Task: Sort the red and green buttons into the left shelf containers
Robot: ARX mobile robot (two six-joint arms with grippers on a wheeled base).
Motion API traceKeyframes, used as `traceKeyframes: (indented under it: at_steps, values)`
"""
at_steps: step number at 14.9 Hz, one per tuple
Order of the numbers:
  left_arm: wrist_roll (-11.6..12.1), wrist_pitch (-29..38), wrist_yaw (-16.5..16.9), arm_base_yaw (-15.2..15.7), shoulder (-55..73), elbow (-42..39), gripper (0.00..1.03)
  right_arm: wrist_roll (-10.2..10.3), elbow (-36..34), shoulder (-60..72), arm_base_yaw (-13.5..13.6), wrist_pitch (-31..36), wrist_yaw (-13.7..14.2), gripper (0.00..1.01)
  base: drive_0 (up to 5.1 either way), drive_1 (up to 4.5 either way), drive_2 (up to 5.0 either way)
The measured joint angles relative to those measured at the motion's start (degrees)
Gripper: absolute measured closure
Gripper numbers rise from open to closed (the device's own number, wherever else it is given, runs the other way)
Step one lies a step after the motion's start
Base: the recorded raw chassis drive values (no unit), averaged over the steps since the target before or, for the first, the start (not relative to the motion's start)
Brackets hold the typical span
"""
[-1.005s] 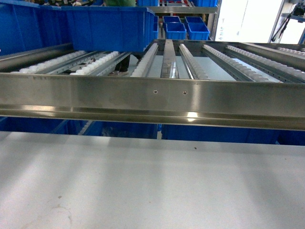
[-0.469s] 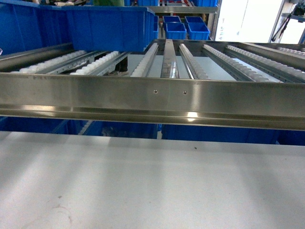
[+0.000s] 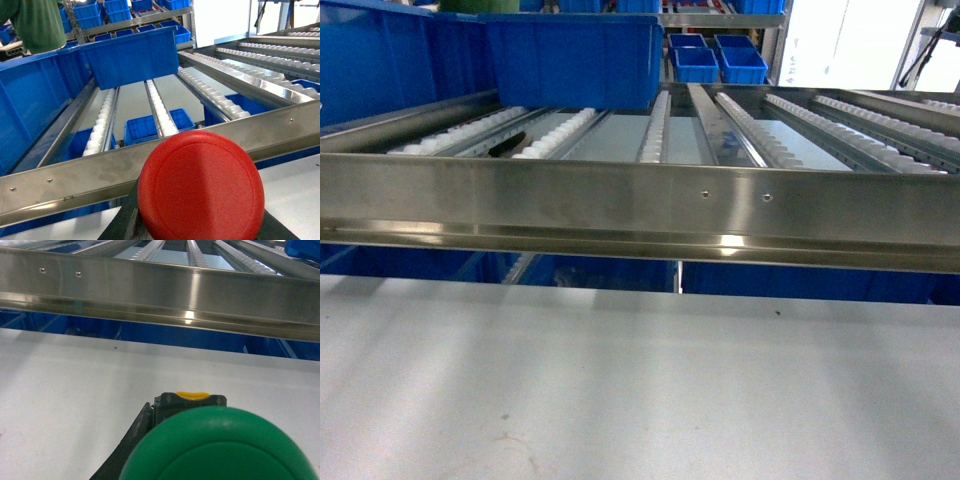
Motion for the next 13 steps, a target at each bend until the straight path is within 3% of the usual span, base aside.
traceKeyframes:
  at_steps: [13]
  values:
    - [0.0,0.0,0.0,0.1,0.0,0.0,0.79,0.0,0.0,0.0,0.0,0.0,-0.2,0.75,-4.7,0.95,3.8]
